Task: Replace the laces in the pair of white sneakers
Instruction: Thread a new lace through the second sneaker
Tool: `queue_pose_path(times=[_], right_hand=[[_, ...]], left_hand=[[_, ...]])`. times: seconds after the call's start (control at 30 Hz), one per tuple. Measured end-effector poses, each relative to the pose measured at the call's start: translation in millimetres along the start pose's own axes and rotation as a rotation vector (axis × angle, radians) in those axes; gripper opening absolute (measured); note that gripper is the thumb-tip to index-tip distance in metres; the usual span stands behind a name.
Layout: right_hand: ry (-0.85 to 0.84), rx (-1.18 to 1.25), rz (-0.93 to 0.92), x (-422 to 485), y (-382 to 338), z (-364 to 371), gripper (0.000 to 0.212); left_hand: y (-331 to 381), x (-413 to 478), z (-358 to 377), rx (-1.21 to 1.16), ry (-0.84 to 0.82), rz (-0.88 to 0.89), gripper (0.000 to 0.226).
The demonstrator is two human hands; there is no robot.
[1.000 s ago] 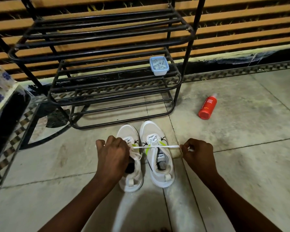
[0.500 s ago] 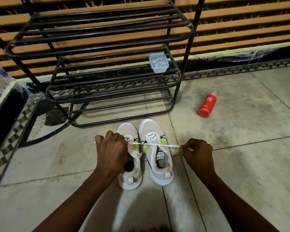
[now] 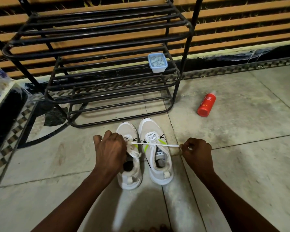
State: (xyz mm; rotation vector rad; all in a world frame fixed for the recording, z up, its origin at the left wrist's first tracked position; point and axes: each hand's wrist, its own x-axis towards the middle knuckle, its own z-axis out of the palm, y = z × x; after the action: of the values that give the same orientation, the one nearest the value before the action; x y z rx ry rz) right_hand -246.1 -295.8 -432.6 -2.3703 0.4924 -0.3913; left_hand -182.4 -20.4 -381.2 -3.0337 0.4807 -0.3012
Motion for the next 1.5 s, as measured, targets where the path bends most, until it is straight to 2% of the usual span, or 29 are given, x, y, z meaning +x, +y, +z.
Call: queue_pose_path(times=[0.37,0.43,0.53,0.63,0.77,0.87,0.97,1.03,1.1,1.2,1.3,1.43,1.5], right_hand=[[0.036,-0.002,-0.017,0.9,2.4,2.4,0.020],[-0.033,0.005,-0.002,2.1,3.4,-1.0,0.020],[-0.304,0.064,-0.018,6.7,3.0,-13.1,0.023],[-0.462,0.223,-0.031,7.2,-2.9,-26.5,0.025],[-0.454,0.664,0.016,9.6,-19.4,-32.6,0.013],[-0.482,0.901,0.047,12.9,-36.0,-26.0,0.012],[-0.479,1.076,0.119,16.2,-51.7,-15.0,0.014],[-0.442,1.107,0.141,18.9,-57.8,-8.3,0.012],[-0.390,1.044,0.123,20.1,-61.3,-2.4,0.011],[-0.329,0.928,0.045,23.0,-66.6,3.6,0.010],[-0.280,0.839,-0.030,25.5,-71.9,6.2,0.020],[-0.235,0.691,-0.083,26.5,-73.7,4.1,0.028],[-0.212,0.641,-0.093,26.5,-73.5,2.5,0.026]], left_hand=[[-0.3,2.2,-0.8,-0.007,-0.049,0.016,0.023],[-4.9,4.3,-0.7,-0.020,-0.062,0.030,0.018],[-14.3,5.4,-4.0,-0.107,-0.058,0.016,0.016],[-9.8,2.6,-19.9,-0.498,-0.076,0.015,0.025],[19.8,3.7,-37.6,-1.260,-0.207,-0.111,0.030],[44.0,5.0,-45.7,-1.569,-0.178,-0.237,0.030],[58.5,7.8,-43.2,-1.577,-0.047,-0.251,0.022],[62.4,11.5,-37.7,-1.542,-0.008,-0.244,0.015],[62.0,12.6,-32.4,-1.496,0.005,-0.195,0.011],[59.3,13.0,-27.6,-1.403,0.048,-0.073,0.019],[58.8,13.8,-26.7,-1.298,0.073,-0.004,0.016],[62.0,14.1,-27.5,-1.396,-0.002,-0.116,0.020],[64.0,13.6,-29.6,-1.432,-0.022,-0.150,0.030]])
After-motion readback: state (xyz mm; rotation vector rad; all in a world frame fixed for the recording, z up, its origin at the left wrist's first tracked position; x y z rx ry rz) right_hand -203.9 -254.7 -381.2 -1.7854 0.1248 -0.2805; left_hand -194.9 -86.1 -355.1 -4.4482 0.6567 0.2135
